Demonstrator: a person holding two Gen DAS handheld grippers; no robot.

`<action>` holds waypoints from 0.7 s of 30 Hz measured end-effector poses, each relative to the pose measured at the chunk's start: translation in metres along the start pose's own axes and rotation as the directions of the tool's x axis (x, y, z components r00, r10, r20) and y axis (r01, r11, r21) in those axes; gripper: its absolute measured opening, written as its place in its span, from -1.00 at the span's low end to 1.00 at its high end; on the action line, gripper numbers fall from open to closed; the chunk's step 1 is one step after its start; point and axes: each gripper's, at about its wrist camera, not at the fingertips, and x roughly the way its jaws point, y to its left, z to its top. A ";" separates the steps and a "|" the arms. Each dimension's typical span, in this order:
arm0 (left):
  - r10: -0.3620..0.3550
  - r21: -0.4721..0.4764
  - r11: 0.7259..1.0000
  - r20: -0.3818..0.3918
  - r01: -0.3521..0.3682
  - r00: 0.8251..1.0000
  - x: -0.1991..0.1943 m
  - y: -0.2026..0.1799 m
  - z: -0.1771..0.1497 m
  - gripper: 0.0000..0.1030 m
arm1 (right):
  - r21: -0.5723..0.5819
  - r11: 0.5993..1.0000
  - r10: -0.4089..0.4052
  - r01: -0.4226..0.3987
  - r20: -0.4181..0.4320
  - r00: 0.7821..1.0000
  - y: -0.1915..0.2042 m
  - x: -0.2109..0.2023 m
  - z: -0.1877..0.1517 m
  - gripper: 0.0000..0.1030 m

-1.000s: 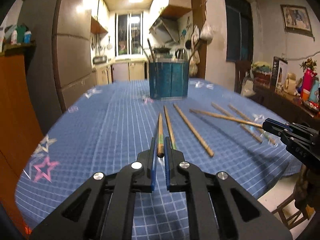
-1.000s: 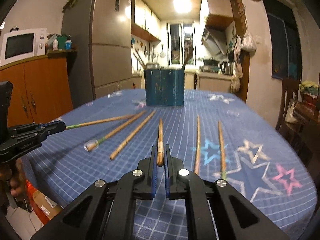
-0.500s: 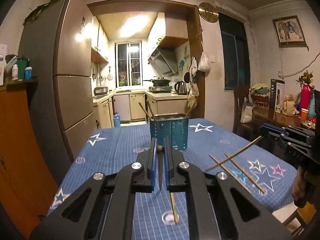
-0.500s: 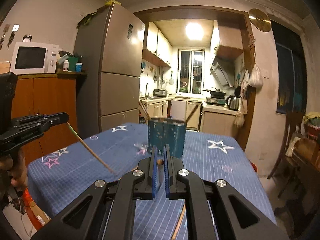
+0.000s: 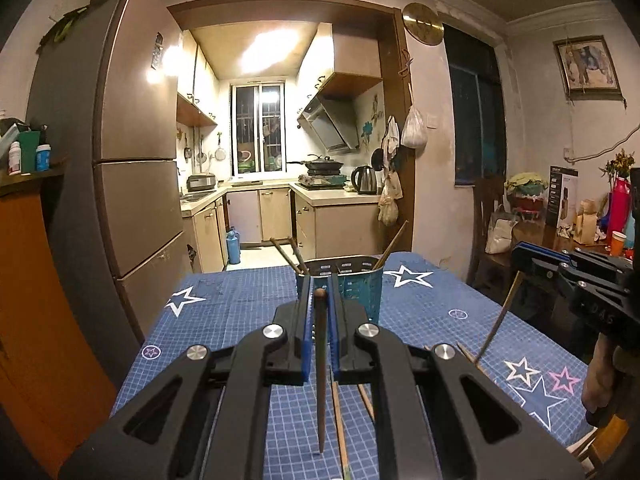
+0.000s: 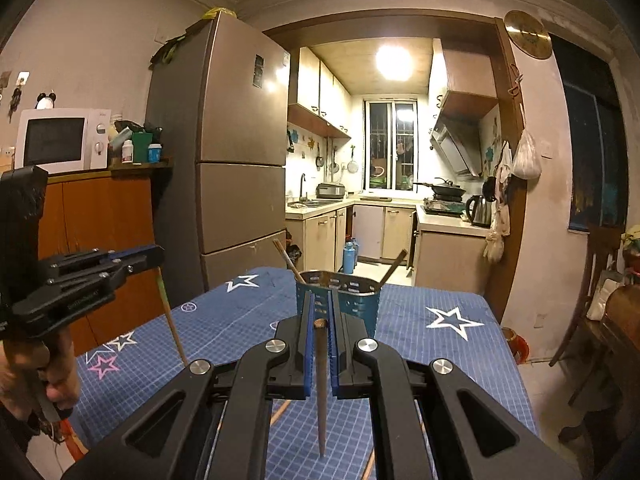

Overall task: Organize utensils
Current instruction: 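Lift both held chopsticks and carry them above the utensil holder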

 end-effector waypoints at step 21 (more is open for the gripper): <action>-0.023 0.023 0.999 0.024 0.022 0.999 0.019 -0.007 0.058 -0.90 | 0.010 1.000 -0.016 0.015 0.067 0.998 -0.024 0.027 0.081 -0.86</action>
